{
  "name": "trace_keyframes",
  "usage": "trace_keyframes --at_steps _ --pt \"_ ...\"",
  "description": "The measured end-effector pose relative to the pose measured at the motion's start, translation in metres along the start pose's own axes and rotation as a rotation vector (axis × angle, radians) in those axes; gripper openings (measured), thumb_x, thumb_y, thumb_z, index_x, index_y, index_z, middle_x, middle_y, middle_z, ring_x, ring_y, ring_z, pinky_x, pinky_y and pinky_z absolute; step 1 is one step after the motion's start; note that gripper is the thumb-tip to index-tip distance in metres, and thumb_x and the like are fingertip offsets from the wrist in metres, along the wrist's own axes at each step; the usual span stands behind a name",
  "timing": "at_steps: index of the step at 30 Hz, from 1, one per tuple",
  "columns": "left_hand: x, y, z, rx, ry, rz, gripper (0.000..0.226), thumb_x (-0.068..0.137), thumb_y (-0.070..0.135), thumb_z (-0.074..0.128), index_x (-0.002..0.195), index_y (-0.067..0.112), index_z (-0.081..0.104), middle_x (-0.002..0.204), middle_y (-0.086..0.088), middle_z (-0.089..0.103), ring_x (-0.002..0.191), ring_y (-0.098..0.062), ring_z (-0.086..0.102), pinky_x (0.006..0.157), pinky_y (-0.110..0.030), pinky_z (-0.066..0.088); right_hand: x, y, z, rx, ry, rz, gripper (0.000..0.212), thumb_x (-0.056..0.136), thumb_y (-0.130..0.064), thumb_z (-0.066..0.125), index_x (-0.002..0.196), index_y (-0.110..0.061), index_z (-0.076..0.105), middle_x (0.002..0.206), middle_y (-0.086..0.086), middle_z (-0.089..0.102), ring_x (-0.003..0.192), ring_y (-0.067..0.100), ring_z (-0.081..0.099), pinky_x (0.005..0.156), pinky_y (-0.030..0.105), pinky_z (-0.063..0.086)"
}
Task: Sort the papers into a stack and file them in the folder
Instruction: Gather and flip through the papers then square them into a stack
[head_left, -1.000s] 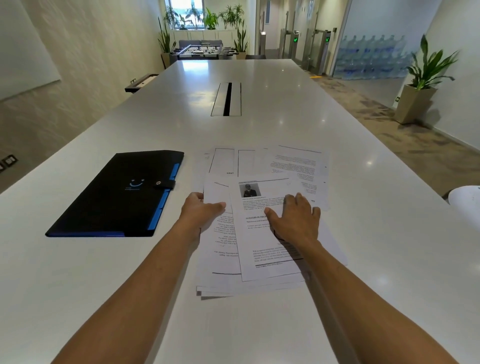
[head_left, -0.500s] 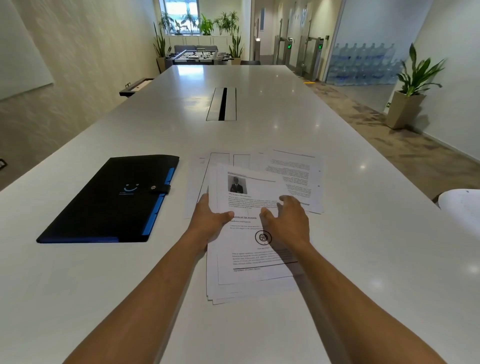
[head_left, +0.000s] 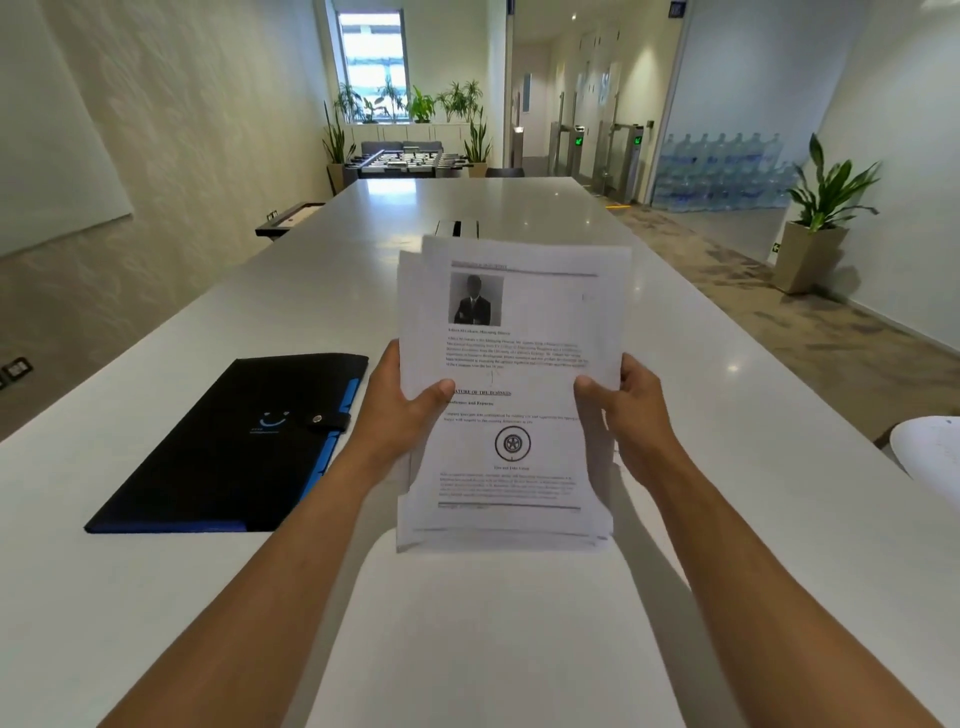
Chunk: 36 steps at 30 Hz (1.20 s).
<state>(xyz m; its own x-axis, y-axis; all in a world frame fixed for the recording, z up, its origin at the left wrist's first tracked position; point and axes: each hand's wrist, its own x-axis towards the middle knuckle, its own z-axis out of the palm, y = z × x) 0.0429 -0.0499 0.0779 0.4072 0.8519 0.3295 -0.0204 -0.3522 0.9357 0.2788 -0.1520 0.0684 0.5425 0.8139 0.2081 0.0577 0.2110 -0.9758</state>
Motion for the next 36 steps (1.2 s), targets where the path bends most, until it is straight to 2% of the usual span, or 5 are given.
trace_keyframes --at_steps 7,12,15,30,36 --pt "0.017 0.038 0.002 -0.033 0.122 0.225 0.034 0.087 0.024 0.068 0.112 0.037 0.049 0.108 0.007 0.065 0.099 -0.012 0.067 0.077 -0.028 0.059 -0.001 -0.052 0.01 -0.013 0.032 -0.328 0.026 0.086 -0.023 0.069 0.105 -0.035 0.055 0.1 -0.014 0.07 0.095 0.011 0.069 0.07 0.021 0.057" --pt "0.001 0.007 0.011 -0.115 0.16 0.138 0.042 0.079 0.022 0.068 0.117 0.017 0.052 0.104 -0.007 0.068 0.092 -0.022 0.07 0.071 -0.035 0.06 -0.017 -0.014 0.016 -0.039 0.014 -0.218 0.05 0.073 -0.016 0.07 0.118 -0.016 0.05 0.108 -0.003 0.066 0.095 0.016 0.068 0.069 0.024 0.057" --pt "-0.011 -0.012 0.021 -0.097 0.172 0.062 0.029 0.075 0.027 0.068 0.101 0.032 0.056 0.092 0.017 0.071 0.088 -0.006 0.069 0.06 -0.018 0.056 -0.025 0.011 0.022 -0.125 0.034 -0.159 0.057 0.069 -0.017 0.067 0.123 -0.02 0.05 0.11 -0.005 0.065 0.1 0.015 0.064 0.073 0.027 0.057" --pt "-0.006 -0.02 0.032 -0.028 0.262 0.105 0.033 0.078 0.026 0.063 0.103 0.042 0.048 0.102 0.014 0.061 0.09 -0.009 0.065 0.06 -0.01 0.051 -0.018 0.03 0.028 -0.048 0.1 -0.164 0.034 0.07 -0.012 0.061 0.099 -0.028 0.052 0.099 -0.007 0.067 0.088 0.013 0.067 0.063 0.02 0.056" --pt "-0.003 -0.022 0.036 -0.056 0.32 0.065 0.026 0.08 0.028 0.057 0.101 0.04 0.048 0.104 0.012 0.061 0.089 -0.014 0.065 0.058 -0.013 0.053 -0.017 0.034 0.028 -0.102 0.1 -0.162 0.031 0.08 -0.017 0.059 0.107 -0.03 0.051 0.106 -0.007 0.064 0.095 0.013 0.063 0.064 0.021 0.057"
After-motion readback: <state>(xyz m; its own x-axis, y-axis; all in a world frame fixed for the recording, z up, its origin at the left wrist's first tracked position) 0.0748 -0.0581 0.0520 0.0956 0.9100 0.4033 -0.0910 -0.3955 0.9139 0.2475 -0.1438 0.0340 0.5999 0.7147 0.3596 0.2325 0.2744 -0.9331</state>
